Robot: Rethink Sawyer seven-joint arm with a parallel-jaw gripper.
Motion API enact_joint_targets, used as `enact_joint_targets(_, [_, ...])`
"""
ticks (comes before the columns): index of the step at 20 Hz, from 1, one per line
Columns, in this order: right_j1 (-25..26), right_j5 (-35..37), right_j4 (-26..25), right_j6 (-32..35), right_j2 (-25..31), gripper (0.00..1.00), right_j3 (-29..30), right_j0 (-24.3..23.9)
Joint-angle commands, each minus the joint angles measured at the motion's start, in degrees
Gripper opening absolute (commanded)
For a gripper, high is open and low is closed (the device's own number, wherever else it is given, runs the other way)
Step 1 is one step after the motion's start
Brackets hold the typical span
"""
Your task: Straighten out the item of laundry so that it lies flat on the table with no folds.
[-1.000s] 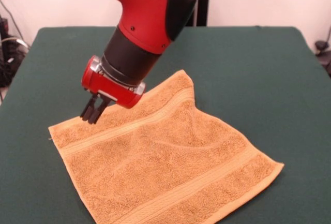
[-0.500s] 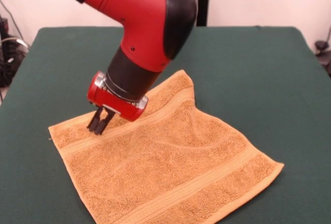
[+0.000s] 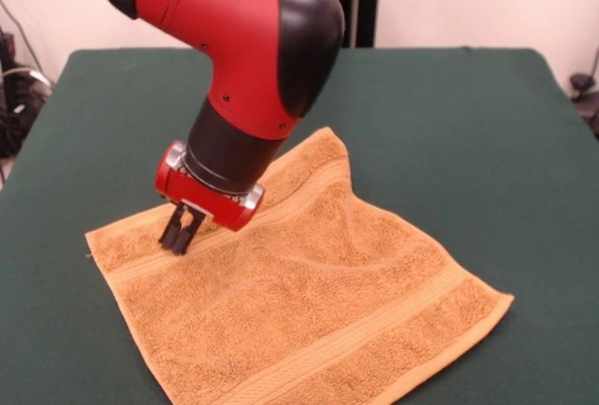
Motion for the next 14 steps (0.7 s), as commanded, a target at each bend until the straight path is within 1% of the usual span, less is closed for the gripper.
enact_joint_targets(1, [3.19,0.64,4.96,12.05,9.52,0.0,0.88,0.21])
enact_joint_targets(5, [4.89,2.54,5.2,12.81,6.12,0.0,-0.24,1.12])
enact_joint_targets(8, [6.13,3.93,4.57,13.36,2.46,0.0,-1.42,2.13])
enact_joint_targets(14, [6.07,8.28,1.18,9.01,-2.19,0.0,-1.8,2.73])
